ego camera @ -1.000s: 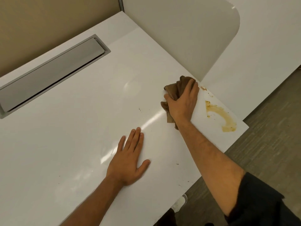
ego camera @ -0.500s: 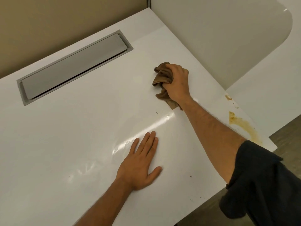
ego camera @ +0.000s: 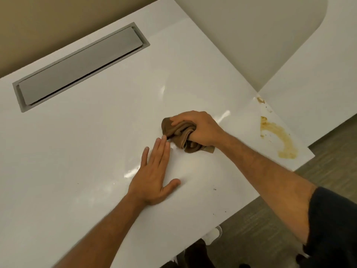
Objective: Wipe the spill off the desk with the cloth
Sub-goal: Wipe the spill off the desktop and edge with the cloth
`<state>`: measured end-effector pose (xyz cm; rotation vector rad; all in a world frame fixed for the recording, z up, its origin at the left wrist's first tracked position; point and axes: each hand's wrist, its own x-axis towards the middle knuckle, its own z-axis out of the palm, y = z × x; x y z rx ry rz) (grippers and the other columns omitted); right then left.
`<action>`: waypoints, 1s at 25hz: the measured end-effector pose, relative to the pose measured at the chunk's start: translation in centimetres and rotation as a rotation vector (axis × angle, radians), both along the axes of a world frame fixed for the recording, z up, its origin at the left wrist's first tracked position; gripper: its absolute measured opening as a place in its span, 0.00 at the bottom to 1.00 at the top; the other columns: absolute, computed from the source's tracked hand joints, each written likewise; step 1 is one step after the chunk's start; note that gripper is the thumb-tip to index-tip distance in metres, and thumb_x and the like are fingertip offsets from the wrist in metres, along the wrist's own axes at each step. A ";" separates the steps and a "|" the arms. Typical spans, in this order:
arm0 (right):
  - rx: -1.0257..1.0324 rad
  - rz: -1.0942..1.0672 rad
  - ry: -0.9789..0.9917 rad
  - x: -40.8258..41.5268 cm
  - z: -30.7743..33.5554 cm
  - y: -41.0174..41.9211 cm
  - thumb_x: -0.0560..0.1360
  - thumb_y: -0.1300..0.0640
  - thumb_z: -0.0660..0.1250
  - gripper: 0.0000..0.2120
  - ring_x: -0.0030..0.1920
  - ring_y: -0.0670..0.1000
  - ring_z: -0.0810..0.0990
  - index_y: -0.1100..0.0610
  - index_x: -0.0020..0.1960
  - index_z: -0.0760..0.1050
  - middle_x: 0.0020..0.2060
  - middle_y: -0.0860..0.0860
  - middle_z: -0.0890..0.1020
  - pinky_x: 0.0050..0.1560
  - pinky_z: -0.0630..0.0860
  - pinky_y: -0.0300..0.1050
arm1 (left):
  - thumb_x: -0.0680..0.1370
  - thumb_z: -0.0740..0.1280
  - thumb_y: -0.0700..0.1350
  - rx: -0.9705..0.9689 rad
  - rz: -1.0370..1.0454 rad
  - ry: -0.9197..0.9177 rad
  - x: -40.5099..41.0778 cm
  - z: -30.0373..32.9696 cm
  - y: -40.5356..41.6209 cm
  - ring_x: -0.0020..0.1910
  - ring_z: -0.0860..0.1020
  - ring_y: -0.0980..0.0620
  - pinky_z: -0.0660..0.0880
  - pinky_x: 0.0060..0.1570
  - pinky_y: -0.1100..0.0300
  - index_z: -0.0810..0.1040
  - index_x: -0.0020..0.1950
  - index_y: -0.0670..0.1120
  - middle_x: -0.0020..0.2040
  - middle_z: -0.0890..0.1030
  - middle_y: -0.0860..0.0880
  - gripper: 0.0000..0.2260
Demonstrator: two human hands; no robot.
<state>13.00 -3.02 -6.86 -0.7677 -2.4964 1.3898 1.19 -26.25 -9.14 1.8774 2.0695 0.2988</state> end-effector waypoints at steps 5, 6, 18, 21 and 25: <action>-0.067 -0.022 -0.007 9.2 -0.6 -6.7 0.67 0.61 0.71 0.21 0.62 0.49 0.82 0.43 0.56 0.84 0.58 0.47 0.86 0.65 0.78 0.54 | 0.81 0.47 0.71 -0.016 -0.048 0.007 -0.2 -0.3 0.1 0.86 0.40 0.47 0.33 0.82 0.52 0.39 0.86 0.43 0.87 0.39 0.47 0.44; -0.094 -0.034 -0.004 10.8 -0.6 -7.9 0.68 0.60 0.71 0.20 0.62 0.48 0.82 0.42 0.56 0.83 0.58 0.46 0.86 0.65 0.78 0.55 | 0.81 0.47 0.71 -0.021 -0.058 0.016 -0.2 -0.3 0.1 0.86 0.39 0.47 0.33 0.82 0.52 0.39 0.86 0.44 0.87 0.39 0.47 0.44; -0.607 -0.794 0.475 21.9 1.3 -18.7 0.66 0.62 0.71 0.13 0.44 0.57 0.87 0.55 0.50 0.86 0.46 0.57 0.87 0.43 0.83 0.53 | 0.82 0.50 0.69 -0.006 -0.099 0.061 0.0 -0.9 -0.3 0.85 0.36 0.52 0.30 0.81 0.55 0.38 0.86 0.45 0.87 0.38 0.50 0.43; -0.468 -1.112 0.456 20.4 1.9 -16.2 0.70 0.62 0.72 0.14 0.45 0.52 0.86 0.50 0.53 0.84 0.46 0.50 0.87 0.46 0.85 0.52 | 0.82 0.50 0.69 -0.020 -0.105 0.048 -0.1 -1.0 -0.2 0.84 0.35 0.55 0.30 0.80 0.56 0.38 0.86 0.47 0.87 0.39 0.51 0.42; 0.037 -0.897 -0.023 16.3 0.2 -14.8 0.76 0.55 0.74 0.30 0.72 0.46 0.73 0.46 0.76 0.69 0.73 0.44 0.73 0.72 0.74 0.56 | 0.82 0.49 0.69 -0.049 -0.123 0.059 -0.3 -0.9 -0.3 0.84 0.35 0.56 0.30 0.80 0.58 0.39 0.86 0.48 0.86 0.39 0.52 0.40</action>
